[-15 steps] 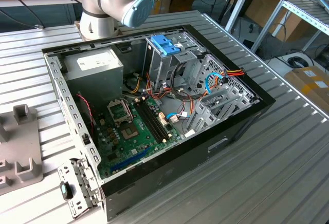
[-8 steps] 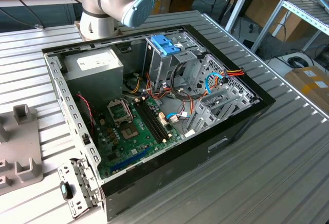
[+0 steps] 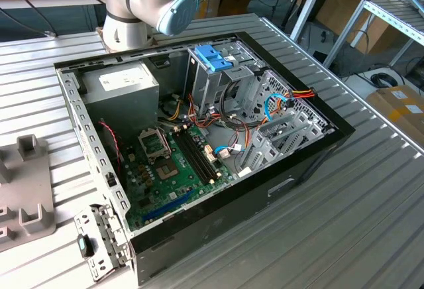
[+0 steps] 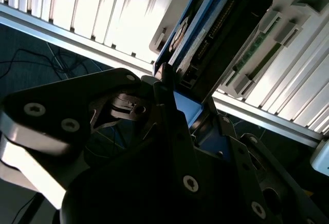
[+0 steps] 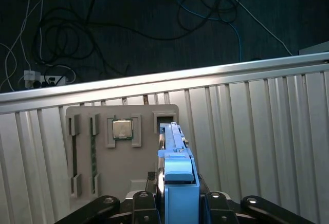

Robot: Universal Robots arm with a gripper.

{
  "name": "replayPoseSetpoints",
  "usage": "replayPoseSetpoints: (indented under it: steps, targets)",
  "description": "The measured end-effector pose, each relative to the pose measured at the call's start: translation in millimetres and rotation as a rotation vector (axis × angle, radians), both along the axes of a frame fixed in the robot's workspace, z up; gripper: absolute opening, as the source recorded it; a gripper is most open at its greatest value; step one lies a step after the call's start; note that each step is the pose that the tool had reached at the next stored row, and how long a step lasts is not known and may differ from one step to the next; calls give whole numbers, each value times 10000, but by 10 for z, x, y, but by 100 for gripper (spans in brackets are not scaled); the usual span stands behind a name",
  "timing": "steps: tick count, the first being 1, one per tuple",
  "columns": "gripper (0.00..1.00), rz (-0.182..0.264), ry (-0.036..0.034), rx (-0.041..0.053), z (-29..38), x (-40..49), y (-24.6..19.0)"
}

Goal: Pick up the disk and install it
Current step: 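Pick up the disk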

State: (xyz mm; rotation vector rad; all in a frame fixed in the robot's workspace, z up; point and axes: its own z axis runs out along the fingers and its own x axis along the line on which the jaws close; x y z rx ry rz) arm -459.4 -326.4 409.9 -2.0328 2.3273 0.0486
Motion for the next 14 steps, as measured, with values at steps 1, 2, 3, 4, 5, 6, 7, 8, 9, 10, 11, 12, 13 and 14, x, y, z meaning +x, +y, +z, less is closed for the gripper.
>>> replayPoseSetpoints:
  steps: [1, 2, 3, 4, 5, 6, 7, 8, 9, 10, 11, 12, 13, 14]
  targets:
    - [37, 0, 1, 0, 8, 0, 0]
    - [37, 0, 0, 0, 14, 0, 0]
    - [37, 0, 0, 0, 19, 0, 0]
    - [37, 0, 1, 0, 26, 0, 0]
    - [37, 0, 0, 0, 30, 0, 0]
    - [37, 0, 1, 0, 35, 0, 0]
    - [37, 0, 0, 0, 45, 0, 0]
    - [37, 0, 1, 0, 56, 0, 0]
    - [37, 0, 0, 0, 61, 0, 0]
    - [37, 0, 0, 0, 66, 0, 0]
    - [37, 0, 0, 1, 72, 0, 0]
    - [37, 0, 1, 0, 77, 0, 0]
    - [37, 0, 0, 0, 84, 0, 0]
    - [37, 0, 0, 0, 89, 0, 0]
